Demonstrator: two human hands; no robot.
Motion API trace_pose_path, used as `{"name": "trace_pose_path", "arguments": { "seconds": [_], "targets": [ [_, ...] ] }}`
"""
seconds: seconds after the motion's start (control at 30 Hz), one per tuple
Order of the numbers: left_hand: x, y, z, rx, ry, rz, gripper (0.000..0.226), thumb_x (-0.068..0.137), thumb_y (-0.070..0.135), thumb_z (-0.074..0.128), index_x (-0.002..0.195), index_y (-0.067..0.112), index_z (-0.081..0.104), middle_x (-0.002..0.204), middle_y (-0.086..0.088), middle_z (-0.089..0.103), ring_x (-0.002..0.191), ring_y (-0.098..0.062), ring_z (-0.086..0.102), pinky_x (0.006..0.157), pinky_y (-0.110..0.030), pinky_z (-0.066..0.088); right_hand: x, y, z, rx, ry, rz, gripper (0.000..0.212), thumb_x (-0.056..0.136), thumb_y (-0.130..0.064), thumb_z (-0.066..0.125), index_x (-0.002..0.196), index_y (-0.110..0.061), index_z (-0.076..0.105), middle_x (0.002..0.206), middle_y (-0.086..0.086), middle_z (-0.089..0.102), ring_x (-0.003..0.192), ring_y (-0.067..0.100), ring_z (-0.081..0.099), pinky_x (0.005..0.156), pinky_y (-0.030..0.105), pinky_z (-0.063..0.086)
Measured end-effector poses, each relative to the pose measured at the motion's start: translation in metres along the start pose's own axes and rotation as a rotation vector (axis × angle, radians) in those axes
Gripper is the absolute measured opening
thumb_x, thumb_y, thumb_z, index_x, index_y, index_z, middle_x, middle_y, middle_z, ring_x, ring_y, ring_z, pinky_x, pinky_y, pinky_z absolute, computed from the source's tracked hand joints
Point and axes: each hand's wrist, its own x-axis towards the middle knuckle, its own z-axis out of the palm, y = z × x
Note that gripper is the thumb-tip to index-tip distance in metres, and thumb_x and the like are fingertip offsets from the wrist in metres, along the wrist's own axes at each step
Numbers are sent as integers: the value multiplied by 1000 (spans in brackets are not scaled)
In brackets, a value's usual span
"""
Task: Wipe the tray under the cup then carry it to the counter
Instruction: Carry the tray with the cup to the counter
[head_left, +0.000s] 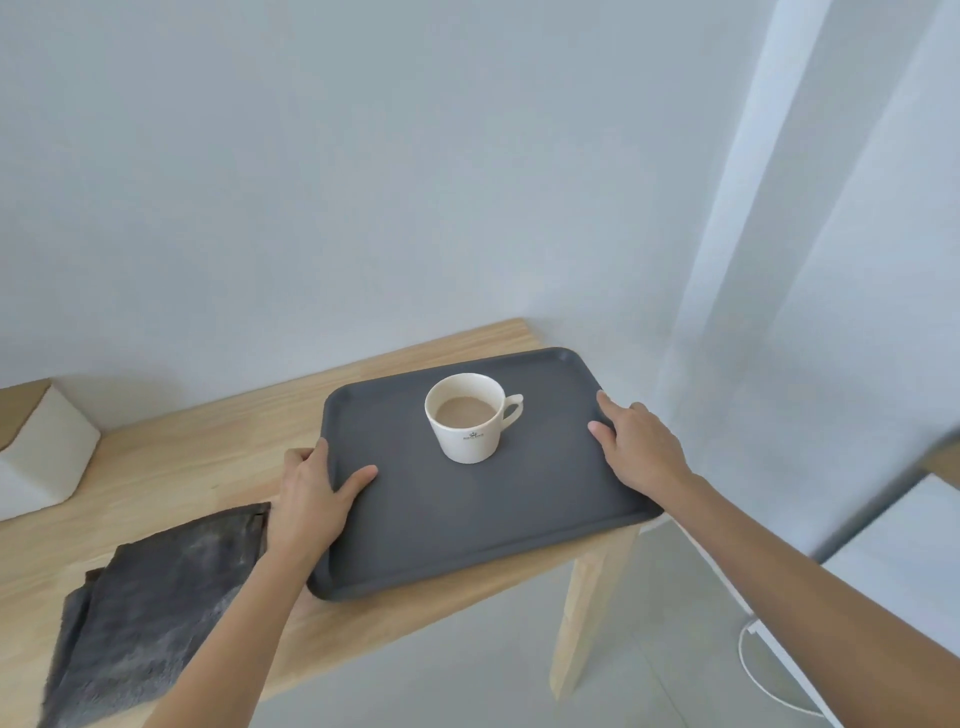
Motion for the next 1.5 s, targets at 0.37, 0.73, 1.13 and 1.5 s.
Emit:
{"name": "trace_pose_path", "arguments": {
  "seconds": [0.37,0.73,1.13,1.5],
  "targets": [
    [8,121,51,-80,-180,318,38,81,42,69,93,13,48,106,-5,40,90,-23,44,80,-34,39,-72,100,-61,42,177,312,46,99,-36,37,144,-25,34,109,17,53,101,37,53,79,41,44],
    [-79,307,178,-123,-409,612,38,81,41,70,94,10,53,110,-13,46,88,-23,45,79,-32,39,-199,279,-141,99,361,628,49,98,-30,42,145,-20,34,129,13,57,117,36,52,88,46,47],
    [-220,497,319,-235,-648,868,43,80,40,70,112,13,58,109,-13,49,93,-17,43,87,-31,40,-334,461,-220,77,470,934,51,98,-30,41,147,-18,31,121,19,60,109,39,56,90,45,47],
    [-283,638,456,-199,-802,1045,42,79,43,71,99,10,54,98,-6,48,97,-27,51,76,-31,38,-365,597,-231,43,498,1194,50,98,-34,38,147,-22,30,114,20,55,99,39,58,86,47,50]
  ]
}}
